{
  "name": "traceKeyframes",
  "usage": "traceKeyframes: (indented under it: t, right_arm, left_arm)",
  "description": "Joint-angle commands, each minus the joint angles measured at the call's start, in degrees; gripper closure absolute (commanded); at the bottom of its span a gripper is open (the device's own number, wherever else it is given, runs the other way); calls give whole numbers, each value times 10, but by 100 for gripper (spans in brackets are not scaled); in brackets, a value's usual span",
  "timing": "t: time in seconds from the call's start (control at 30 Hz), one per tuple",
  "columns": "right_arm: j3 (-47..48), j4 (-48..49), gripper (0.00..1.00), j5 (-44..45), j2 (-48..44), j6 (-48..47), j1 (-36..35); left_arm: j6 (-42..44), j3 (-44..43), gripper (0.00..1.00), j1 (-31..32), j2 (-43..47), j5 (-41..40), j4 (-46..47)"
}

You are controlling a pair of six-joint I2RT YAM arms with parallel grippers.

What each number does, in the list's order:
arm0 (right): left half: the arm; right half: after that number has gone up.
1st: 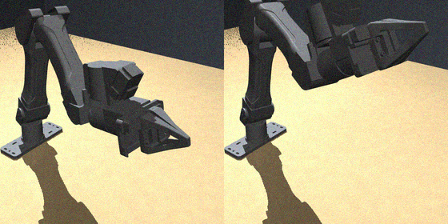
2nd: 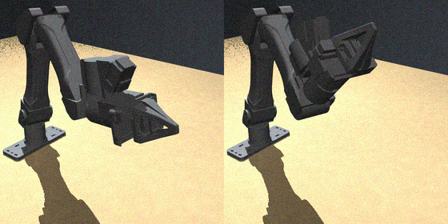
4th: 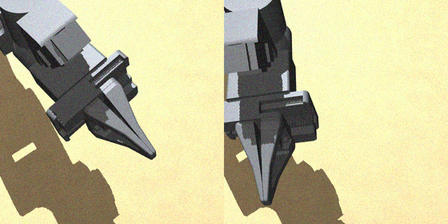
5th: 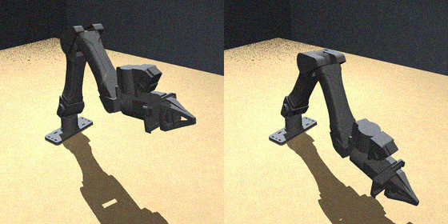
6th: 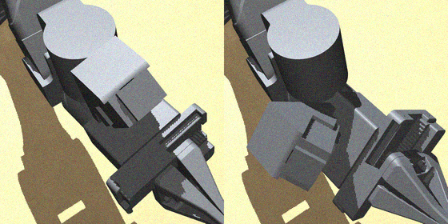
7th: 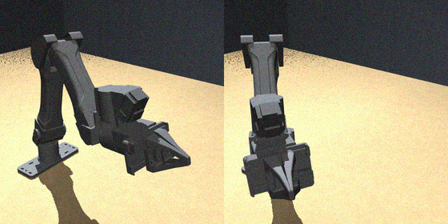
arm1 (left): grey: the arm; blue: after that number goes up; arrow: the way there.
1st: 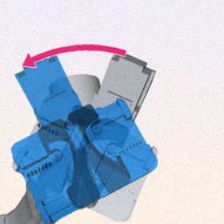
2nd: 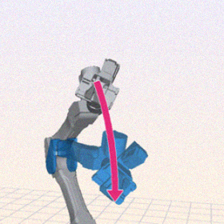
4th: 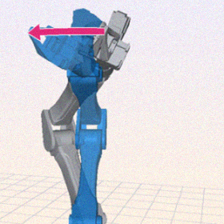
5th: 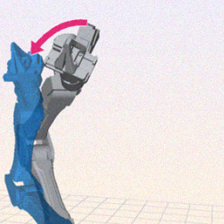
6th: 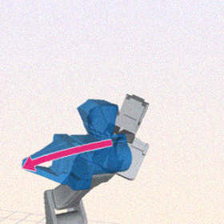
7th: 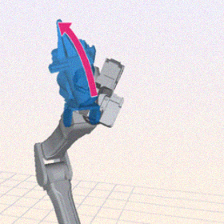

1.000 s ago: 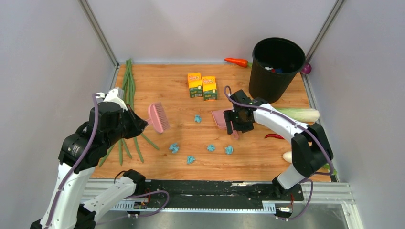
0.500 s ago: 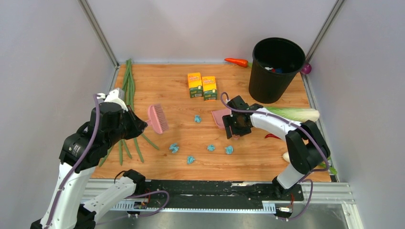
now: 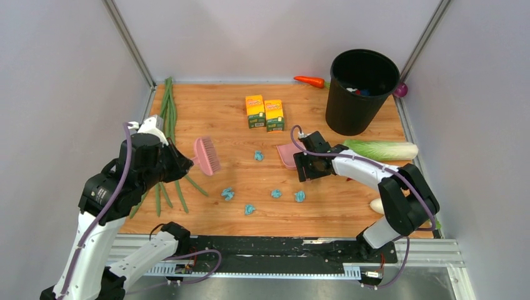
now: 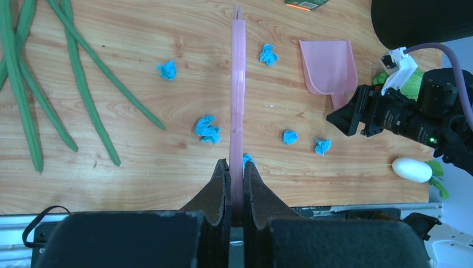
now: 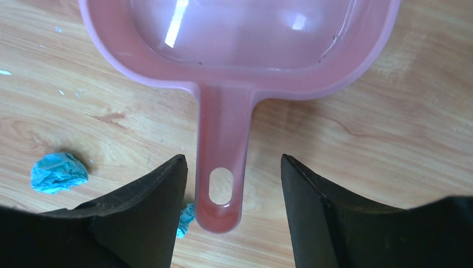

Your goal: Sweep away the paper scraps from the table

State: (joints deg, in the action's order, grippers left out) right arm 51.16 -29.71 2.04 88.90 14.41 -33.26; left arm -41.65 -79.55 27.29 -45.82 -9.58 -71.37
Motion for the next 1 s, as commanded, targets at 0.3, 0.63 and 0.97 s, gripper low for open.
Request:
traceKeyframes:
  t: [0.3, 0.63, 0.97]
  right_arm:
    - [7, 63, 38, -1, -6, -4, -8]
    - [-4, 63, 44, 2, -6, -9, -12]
    - [-18, 65, 46, 2, -12, -13, -12]
  left_arm:
    - [18, -28, 100, 0, -15, -2, 1]
    - [13, -25, 100, 0, -10, -2, -1]
    - [1, -20, 100, 0, -3, -1, 1]
